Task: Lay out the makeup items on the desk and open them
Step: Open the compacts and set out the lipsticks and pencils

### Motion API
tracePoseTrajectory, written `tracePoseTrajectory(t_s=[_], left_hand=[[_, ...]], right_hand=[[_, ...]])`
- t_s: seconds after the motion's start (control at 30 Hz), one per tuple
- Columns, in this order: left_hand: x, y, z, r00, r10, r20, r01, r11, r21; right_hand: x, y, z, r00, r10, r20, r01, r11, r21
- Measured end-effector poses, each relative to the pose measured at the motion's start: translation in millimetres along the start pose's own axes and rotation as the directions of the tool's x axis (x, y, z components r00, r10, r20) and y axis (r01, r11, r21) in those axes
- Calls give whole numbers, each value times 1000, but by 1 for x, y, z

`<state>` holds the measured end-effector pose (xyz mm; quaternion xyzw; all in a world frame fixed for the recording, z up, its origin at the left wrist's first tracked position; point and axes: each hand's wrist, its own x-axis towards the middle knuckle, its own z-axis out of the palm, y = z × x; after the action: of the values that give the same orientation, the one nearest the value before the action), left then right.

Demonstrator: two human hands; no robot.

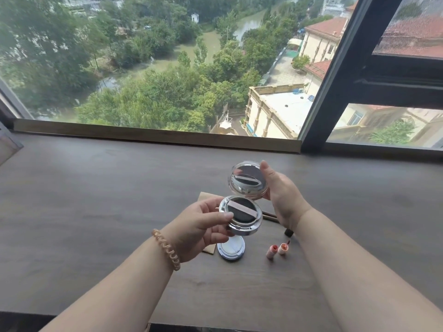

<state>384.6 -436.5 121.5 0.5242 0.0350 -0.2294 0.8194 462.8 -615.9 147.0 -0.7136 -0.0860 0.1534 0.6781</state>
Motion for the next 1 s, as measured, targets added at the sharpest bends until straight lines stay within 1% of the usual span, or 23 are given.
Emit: tracePoseTrajectory(t_s=[0.07, 0.17, 0.37, 0.6, 0.83, 1.0], left_hand=[[2, -5, 1, 1000, 5, 1, -5, 1000, 27], [6, -13, 4, 1000, -6, -31, 7, 1000, 24], [11, -22, 15, 996, -21, -88, 20, 1000, -16], [16, -26, 27, 995, -19, -97, 17, 1000, -18], [33, -38, 56, 994, -61, -89, 66, 996, 56], [52, -52, 85, 991, -113, -76, 119, 990, 82]], right_hand=[[0, 2, -2, 1000, 7, -3, -7, 1000, -28], [-3, 7, -8, 1000, 8, 4, -8, 999, -54], [-9, 17, -20, 1000, 8, 8, -8, 998, -60], [-14, 22, -32, 999, -10, 30, 12, 999, -45], [-25, 32, -66, 996, -5, -88, 2, 999, -34], [-42, 43, -102, 982, 4, -191, 8, 998, 64]])
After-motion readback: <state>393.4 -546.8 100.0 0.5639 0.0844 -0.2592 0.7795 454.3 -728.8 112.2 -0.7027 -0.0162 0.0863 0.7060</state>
